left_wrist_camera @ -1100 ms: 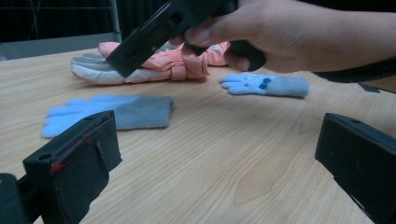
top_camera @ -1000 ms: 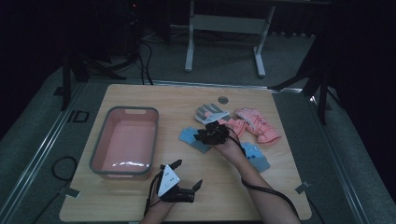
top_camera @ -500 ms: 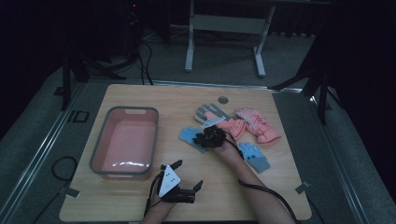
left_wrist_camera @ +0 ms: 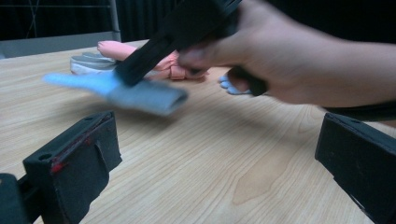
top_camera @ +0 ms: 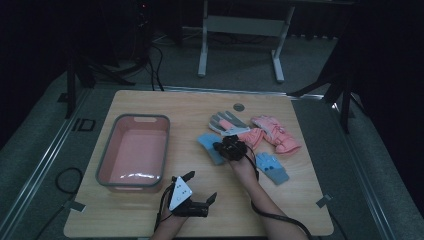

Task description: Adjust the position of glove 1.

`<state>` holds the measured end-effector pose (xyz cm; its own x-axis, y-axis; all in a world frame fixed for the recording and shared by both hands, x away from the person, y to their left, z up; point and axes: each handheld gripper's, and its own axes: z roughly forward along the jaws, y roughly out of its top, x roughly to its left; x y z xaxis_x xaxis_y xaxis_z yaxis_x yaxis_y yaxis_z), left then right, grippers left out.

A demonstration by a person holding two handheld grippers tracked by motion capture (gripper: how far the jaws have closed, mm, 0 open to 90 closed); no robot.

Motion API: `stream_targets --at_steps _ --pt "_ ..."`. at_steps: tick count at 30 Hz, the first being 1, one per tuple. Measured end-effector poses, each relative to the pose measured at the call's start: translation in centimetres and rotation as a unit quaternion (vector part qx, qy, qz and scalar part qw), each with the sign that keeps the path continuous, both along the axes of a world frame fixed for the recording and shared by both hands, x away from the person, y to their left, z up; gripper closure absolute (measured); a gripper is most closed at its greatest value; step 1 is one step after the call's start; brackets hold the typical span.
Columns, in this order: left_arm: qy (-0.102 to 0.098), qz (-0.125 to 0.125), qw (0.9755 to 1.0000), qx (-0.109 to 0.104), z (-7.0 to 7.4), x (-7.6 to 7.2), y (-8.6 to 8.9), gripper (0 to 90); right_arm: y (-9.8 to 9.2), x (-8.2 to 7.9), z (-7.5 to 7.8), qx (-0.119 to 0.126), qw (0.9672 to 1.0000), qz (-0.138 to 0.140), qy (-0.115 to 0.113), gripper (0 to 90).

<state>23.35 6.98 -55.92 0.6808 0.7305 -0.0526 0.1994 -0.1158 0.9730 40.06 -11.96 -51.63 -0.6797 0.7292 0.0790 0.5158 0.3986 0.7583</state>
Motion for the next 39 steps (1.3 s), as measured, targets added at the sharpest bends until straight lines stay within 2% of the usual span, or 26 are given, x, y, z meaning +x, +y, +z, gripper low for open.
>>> stream_targets --at_steps 3,5,7,9,10,14,19,24,26,29,31,35,39 --pt "-0.001 0.000 1.0000 0.000 0.0 0.0 0.0 0.0 -1.0 -1.8 1.6 0.011 0.9994 -0.031 -0.013 88.6" --pt "-0.002 0.001 1.0000 0.000 0.0 0.0 0.0 0.0 -1.7 -3.0 2.4 0.023 0.9982 -0.054 -0.014 88.6" --pt "-0.003 0.000 1.0000 0.002 0.0 -0.1 0.0 0.0 -2.6 -4.3 3.1 0.026 0.9955 -0.087 -0.027 88.5" --pt "-0.003 0.001 1.0000 0.002 0.0 -0.1 0.0 0.0 -3.5 -5.3 3.2 0.036 0.9925 -0.114 -0.025 88.5" --pt "-0.003 0.000 1.0000 0.002 0.0 -0.1 0.0 0.1 -3.7 -5.7 3.2 0.028 0.9915 -0.124 -0.026 88.5" --pt "-0.002 -0.001 1.0000 0.003 0.0 0.0 -0.1 0.0 -4.3 -7.2 2.7 0.014 0.9869 -0.159 -0.025 88.5" --pt "-0.005 -0.001 1.0000 0.006 0.0 -0.1 -0.1 0.0 -4.9 -8.5 0.9 0.011 0.9816 -0.190 -0.005 88.5" --pt "-0.006 -0.002 1.0000 0.007 0.0 -0.1 -0.2 0.0 -5.0 -8.9 -1.0 0.016 0.9753 -0.220 0.015 88.4" --pt "-0.006 -0.001 1.0000 0.006 0.0 -0.1 -0.2 0.0 -4.7 -8.8 -1.8 0.021 0.9737 -0.225 0.024 88.3" --pt "-0.006 -0.002 1.0000 0.006 0.0 -0.1 -0.1 0.1 -3.9 -8.8 -3.1 0.005 0.9744 -0.223 0.033 88.1" --pt "-0.007 -0.004 1.0000 0.007 0.0 -0.1 -0.1 0.0 -3.7 -8.9 -3.5 0.000 0.9747 -0.222 0.027 87.9" --pt "-0.006 -0.006 0.9999 0.007 0.0 -0.1 -0.2 0.0 -3.9 -8.8 -3.5 0.009 0.9747 -0.221 0.030 85.7" --pt "-0.005 -0.006 0.9999 0.007 0.0 0.0 -0.1 0.0 -4.2 -8.9 -2.6 0.004 0.9803 -0.197 0.009 74.4"
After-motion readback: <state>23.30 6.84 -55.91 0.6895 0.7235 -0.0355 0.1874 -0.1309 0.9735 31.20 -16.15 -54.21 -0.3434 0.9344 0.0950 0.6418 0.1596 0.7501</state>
